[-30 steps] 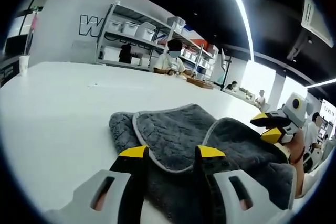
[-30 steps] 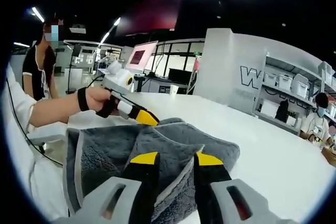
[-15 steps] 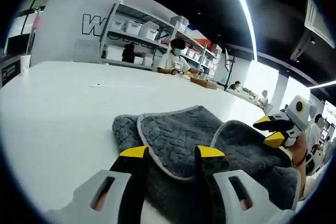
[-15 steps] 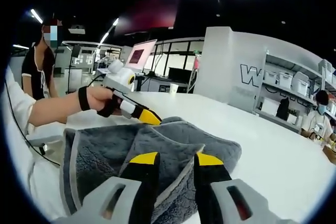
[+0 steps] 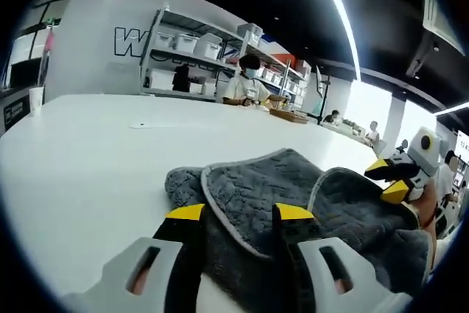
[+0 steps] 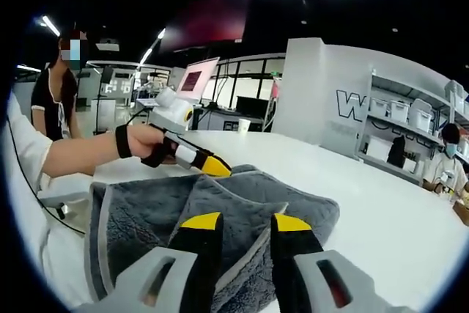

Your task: Open the folded towel by lifting each exposed corner and separating the folded layers until the towel lies flat within the target outline without major curled edges

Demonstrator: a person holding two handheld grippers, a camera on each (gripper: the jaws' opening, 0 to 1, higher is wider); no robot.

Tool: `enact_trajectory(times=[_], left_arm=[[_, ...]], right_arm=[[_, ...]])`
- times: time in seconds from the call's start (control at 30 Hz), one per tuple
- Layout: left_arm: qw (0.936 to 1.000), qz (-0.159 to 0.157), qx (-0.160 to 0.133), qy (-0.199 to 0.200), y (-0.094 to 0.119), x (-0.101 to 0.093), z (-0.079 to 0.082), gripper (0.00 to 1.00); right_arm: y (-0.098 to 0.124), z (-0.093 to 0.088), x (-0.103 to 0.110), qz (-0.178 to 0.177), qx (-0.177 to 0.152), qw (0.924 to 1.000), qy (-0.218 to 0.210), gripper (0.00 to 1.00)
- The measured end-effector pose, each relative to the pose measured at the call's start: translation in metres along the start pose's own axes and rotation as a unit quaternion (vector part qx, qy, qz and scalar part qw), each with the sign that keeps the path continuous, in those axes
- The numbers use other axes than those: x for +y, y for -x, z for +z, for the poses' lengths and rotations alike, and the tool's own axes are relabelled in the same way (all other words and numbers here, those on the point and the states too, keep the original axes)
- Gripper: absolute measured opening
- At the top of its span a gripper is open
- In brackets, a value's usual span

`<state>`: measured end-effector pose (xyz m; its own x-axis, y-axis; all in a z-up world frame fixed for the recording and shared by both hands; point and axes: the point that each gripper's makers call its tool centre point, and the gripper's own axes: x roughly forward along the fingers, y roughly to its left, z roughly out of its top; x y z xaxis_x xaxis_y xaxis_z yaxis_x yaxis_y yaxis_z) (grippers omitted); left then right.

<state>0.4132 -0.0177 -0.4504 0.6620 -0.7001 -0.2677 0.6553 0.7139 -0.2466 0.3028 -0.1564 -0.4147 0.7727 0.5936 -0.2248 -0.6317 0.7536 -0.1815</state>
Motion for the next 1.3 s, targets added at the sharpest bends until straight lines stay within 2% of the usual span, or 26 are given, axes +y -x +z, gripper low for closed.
enact_trajectory(times=[0.17, 0.33, 0.6, 1.3], left_arm=[[0.9999, 0.002, 0.007, 0.008, -0.005, -0.001, -0.006, 0.35], [1.0, 0.005, 0.001, 0.008, -0.008, 0.0, -0.003, 0.34], [0.9999, 0.007, 0.012, 0.01, -0.011, 0.003, -0.007, 0.34], [0.9998, 0.019, 0.009, 0.005, -0.021, 0.011, -0.003, 0.36]], right_arm=[[-0.001, 0.002, 0.0, -0.001, -0.001, 1.0, 0.001, 0.2], [-0.003, 0.002, -0.003, -0.005, 0.0, 1.0, 0.001, 0.2], [-0.004, 0.001, -0.006, -0.008, 0.004, 0.9999, 0.007, 0.21], [-0.006, 0.001, -0.005, -0.004, 0.005, 1.0, 0.001, 0.21]])
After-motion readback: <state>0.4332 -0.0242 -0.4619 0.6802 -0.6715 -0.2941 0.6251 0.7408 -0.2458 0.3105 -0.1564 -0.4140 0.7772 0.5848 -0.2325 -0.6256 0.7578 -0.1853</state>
